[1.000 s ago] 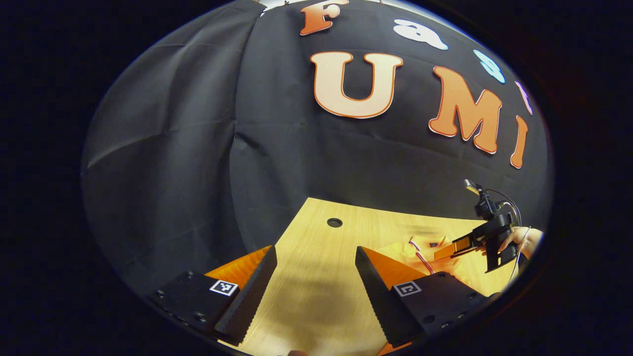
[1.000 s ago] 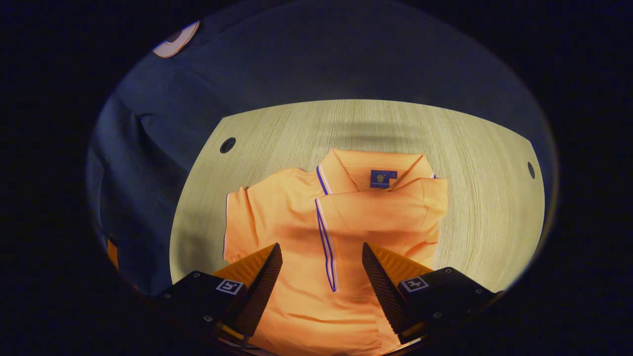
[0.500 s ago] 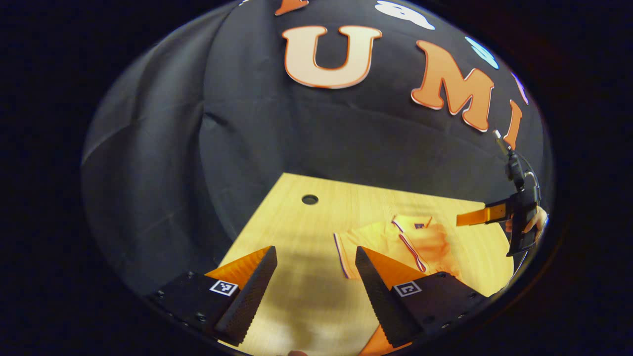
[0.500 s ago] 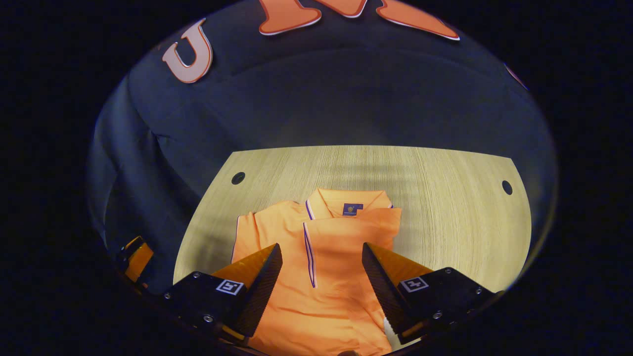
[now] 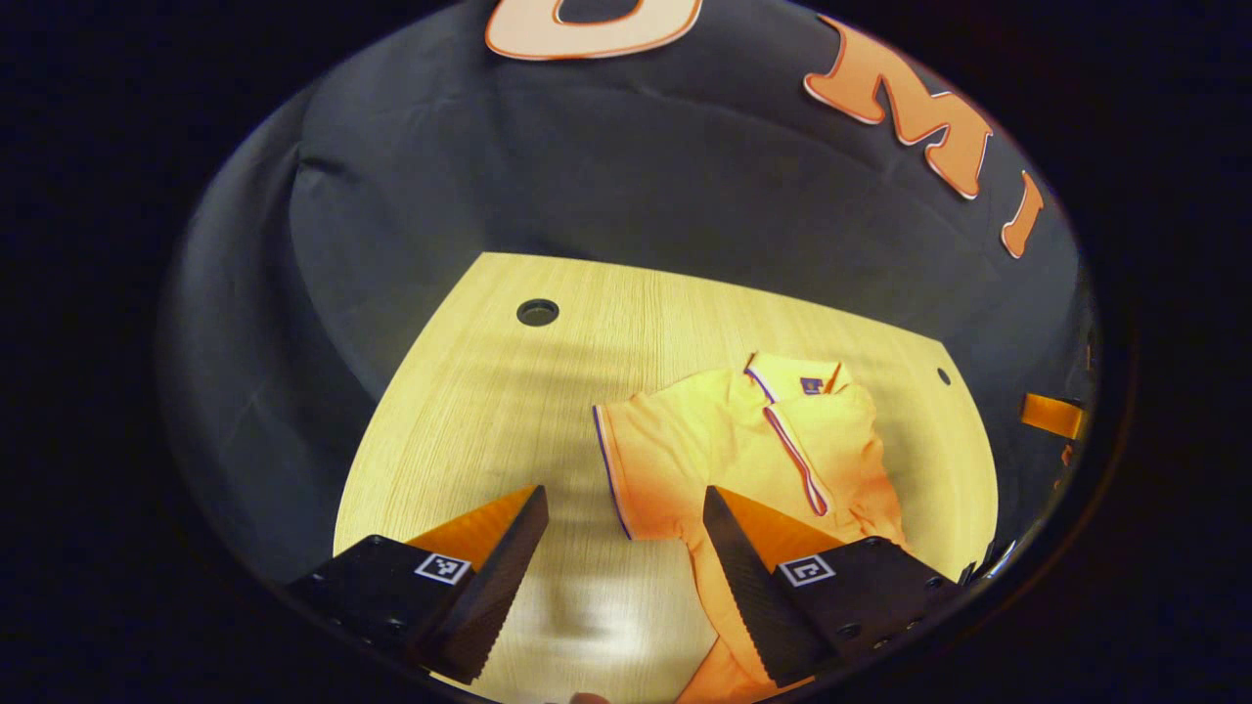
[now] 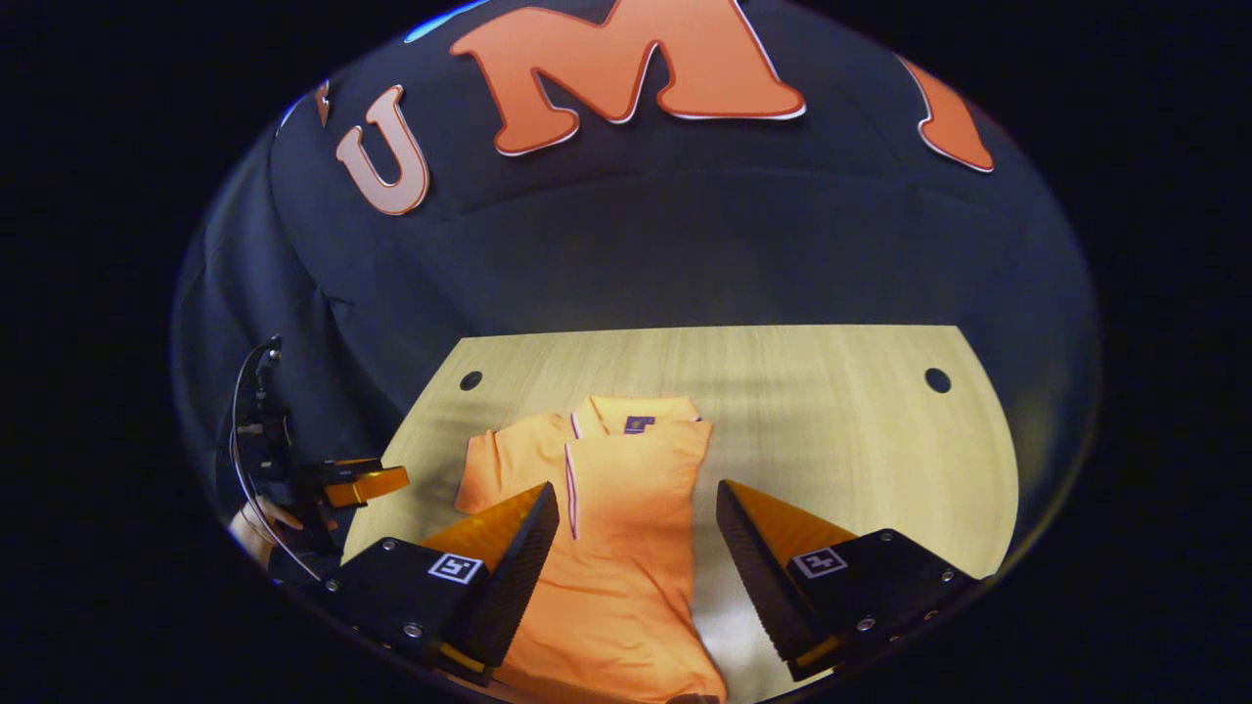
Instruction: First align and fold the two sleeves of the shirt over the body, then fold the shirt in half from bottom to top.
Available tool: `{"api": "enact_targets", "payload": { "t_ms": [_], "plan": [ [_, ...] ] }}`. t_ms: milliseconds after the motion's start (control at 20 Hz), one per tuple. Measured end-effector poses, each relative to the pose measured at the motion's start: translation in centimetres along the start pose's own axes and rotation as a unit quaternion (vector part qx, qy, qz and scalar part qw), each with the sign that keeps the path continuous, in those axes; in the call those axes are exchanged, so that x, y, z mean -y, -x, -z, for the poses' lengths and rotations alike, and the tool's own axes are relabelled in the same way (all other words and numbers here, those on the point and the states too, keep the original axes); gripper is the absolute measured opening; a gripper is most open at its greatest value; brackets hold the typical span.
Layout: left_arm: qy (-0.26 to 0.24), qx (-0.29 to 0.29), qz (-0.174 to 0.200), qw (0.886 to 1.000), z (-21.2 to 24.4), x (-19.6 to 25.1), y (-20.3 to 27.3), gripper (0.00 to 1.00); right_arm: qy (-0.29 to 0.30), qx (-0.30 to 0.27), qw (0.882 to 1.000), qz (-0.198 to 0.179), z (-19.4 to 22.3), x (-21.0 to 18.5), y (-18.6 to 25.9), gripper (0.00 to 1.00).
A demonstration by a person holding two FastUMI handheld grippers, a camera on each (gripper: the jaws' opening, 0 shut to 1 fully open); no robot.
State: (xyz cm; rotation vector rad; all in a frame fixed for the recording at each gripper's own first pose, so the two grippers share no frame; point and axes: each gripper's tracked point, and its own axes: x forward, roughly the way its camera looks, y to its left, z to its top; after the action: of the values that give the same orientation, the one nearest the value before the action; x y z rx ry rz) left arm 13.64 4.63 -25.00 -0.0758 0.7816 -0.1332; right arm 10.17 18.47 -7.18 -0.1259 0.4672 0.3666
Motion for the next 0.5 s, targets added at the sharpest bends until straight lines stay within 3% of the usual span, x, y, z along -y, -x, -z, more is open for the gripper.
{"api": "enact_targets", "payload": {
  "t_ms": [350,500],
  "plan": [
    [0.026,-0.112,-0.018,0.993,1.2,-0.2,-7.0,0.98,-0.037,-0.004,0.999,0.009,2.8,5.8,3.8,0.99],
    [0.011,-0.140,-0.074,0.987,2.0,-2.3,-9.2,0.97,-0.061,-0.018,0.998,0.017,4.6,8.3,4.6,0.99]
  ]
}}
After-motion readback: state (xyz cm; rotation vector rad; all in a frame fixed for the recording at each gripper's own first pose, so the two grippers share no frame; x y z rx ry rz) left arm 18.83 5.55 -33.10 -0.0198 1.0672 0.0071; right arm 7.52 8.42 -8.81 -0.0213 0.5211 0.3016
